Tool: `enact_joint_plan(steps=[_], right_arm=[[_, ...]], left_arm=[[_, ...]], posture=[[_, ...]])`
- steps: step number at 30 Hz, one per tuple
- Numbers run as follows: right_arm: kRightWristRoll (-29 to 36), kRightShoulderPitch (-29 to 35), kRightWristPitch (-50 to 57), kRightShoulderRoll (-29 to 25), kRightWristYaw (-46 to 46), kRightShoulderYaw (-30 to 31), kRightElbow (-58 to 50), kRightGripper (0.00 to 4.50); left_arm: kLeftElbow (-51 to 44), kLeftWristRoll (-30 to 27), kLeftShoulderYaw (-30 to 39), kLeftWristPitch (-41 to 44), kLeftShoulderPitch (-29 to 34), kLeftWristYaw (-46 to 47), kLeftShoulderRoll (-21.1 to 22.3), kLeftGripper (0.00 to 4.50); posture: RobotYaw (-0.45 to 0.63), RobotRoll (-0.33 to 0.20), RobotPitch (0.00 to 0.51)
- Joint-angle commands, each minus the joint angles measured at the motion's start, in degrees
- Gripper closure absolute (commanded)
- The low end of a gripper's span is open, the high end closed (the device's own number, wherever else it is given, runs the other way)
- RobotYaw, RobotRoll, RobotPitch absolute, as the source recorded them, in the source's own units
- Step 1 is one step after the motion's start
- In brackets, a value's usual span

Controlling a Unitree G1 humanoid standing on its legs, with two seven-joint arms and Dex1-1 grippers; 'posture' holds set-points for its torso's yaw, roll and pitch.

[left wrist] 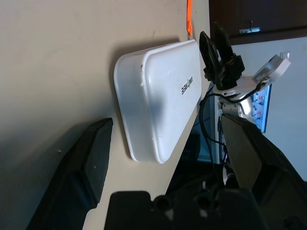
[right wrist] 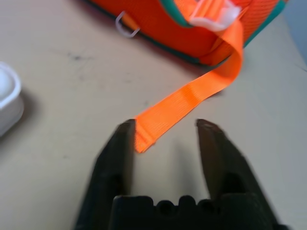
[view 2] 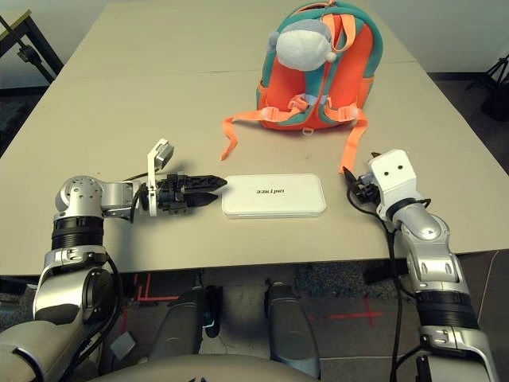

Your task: Put the pencil case into the backpack and zip it.

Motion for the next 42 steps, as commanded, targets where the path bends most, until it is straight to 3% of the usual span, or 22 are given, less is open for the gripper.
enact_joint_plan(steps=[1, 3, 4, 19, 23, 30, 42], right_arm=[[-1.06, 1.05, 0.8, -2.65, 4.11, 2.44, -2.37, 3.47], [-0.96, 1.4, 1.24, -3.93, 6.61, 3.62, -3.35, 4.29], [-0.88, 1.58, 1.53, -4.4, 7.73, 4.08, -3.84, 4.45], [0.54, 2.08, 6.3, -5.66, 17.68, 7.99, -9.56, 4.45], [4.24, 1.16, 13.29, -4.21, 20.14, 9.23, -15.43, 4.45], [7.0, -1.55, 23.13, -0.07, 18.77, 11.88, -22.5, 4.45], [5.17, -3.3, 23.46, -0.04, 16.55, 12.86, -21.23, 4.45]], left_arm=[[1.63, 2.02, -0.61, 1.88, 0.84, 1.0, -0.14, 0.0], [1.63, 2.12, -0.64, 1.89, 0.8, 0.88, -0.16, 0.0], [1.64, 2.19, -0.63, 1.89, 0.77, 0.84, -0.18, 0.0], [1.52, 2.98, -0.77, 1.89, 0.54, 1.09, -0.78, 0.0], [1.55, 3.18, -0.83, 1.88, 0.47, 1.07, -0.89, 0.0], [1.18, 3.23, -1.14, 1.89, 0.59, 1.04, -1.53, 0.0], [-0.86, 3.51, -1.56, 1.25, 1.46, 0.3, -1.87, 0.0]], posture=[[-0.14, 0.0, 0.169], [-0.14, 0.0, 0.169], [-0.14, 0.0, 0.169], [-0.14, 0.0, 0.169], [-0.14, 0.0, 0.168], [-0.13, 0.0, 0.161], [-0.13, 0.0, 0.151]])
